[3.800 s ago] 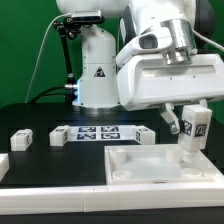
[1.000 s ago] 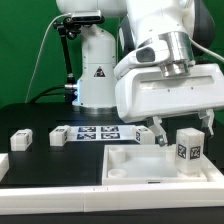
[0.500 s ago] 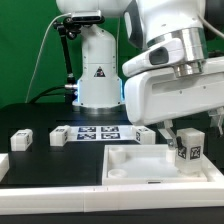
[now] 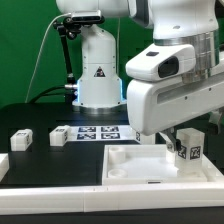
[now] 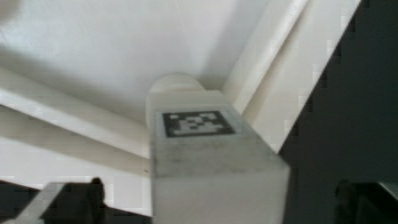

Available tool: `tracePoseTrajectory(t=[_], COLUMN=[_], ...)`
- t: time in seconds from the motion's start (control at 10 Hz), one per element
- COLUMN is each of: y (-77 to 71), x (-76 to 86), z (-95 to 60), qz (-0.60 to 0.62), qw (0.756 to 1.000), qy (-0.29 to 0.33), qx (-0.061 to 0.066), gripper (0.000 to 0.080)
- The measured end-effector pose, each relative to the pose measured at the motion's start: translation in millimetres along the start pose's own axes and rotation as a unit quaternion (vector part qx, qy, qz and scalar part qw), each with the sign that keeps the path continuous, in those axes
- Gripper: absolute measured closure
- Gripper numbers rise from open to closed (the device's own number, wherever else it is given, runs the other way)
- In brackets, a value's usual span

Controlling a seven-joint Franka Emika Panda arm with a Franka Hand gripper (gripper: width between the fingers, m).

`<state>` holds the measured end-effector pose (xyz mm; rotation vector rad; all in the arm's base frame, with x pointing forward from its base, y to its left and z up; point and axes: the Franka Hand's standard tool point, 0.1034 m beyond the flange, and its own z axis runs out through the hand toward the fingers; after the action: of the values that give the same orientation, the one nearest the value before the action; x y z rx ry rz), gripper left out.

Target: Assemble one leg

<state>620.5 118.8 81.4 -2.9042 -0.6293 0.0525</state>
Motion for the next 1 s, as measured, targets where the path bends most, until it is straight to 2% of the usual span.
tracePoseTrajectory(t=[0.3, 0.4, 0.5, 0.7, 0.8, 1.0], y=[0.1, 1.7, 12.5, 22.1, 23.7, 24.9], x=[0.6, 7.4, 8.4, 9.8, 8.3, 4.5], z=[0.4, -0.3, 1.5, -1.8, -2.0, 0.6], qz=[0.0, -0.004, -0.013, -0.014, -0.023, -0.016], qw=[1.0, 1.0, 0.998, 0.995, 0.994, 0.995], qy=[0.003, 0.025, 0.048, 0.081, 0.089, 0.086], qx=[-0.002, -0.017, -0.03, -0.048, -0.052, -0.05], gripper=[0.015, 0.015, 0.015, 0.015, 0.015, 0.015])
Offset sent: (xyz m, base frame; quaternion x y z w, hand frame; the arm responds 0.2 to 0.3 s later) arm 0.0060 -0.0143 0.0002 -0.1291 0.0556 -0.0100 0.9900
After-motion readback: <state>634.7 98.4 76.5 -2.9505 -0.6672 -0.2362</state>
